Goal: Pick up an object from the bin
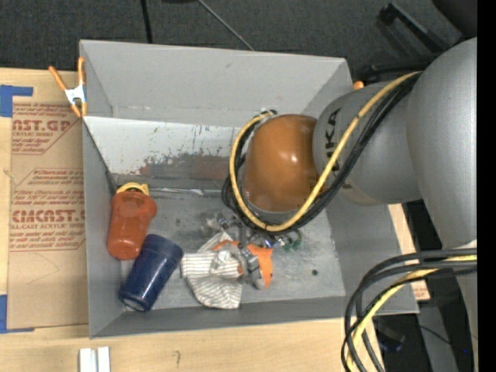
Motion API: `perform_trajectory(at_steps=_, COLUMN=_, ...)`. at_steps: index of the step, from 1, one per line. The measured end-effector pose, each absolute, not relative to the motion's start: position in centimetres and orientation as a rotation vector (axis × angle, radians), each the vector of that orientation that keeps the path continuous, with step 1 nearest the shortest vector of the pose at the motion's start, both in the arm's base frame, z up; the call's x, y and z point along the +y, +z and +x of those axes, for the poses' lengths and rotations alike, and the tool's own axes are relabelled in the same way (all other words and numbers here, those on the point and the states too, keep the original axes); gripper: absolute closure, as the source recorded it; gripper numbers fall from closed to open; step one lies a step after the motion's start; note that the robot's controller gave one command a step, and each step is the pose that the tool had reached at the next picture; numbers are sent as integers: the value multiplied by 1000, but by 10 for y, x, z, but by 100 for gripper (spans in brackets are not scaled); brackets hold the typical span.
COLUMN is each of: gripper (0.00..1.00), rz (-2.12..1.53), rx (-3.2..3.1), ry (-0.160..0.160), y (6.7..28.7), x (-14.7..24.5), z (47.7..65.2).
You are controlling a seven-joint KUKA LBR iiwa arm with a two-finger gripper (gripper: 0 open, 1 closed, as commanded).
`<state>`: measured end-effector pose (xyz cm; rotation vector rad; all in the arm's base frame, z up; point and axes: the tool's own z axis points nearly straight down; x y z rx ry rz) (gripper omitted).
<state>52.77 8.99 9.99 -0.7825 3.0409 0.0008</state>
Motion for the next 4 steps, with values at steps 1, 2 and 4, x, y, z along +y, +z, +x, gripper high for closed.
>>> perform_trajectory(at_steps=1, gripper=0, rz=-585, rx=3089, ry=7, y=64, x=94, z=536)
perform_trajectory(at_steps=2, gripper=100, rz=-956, rx=2991, ry=2, y=70, x=99, z=516)
perform_trajectory(at_steps=4, gripper=100, rz=-956, rx=2992, ry=2, y=72, x=99, z=515)
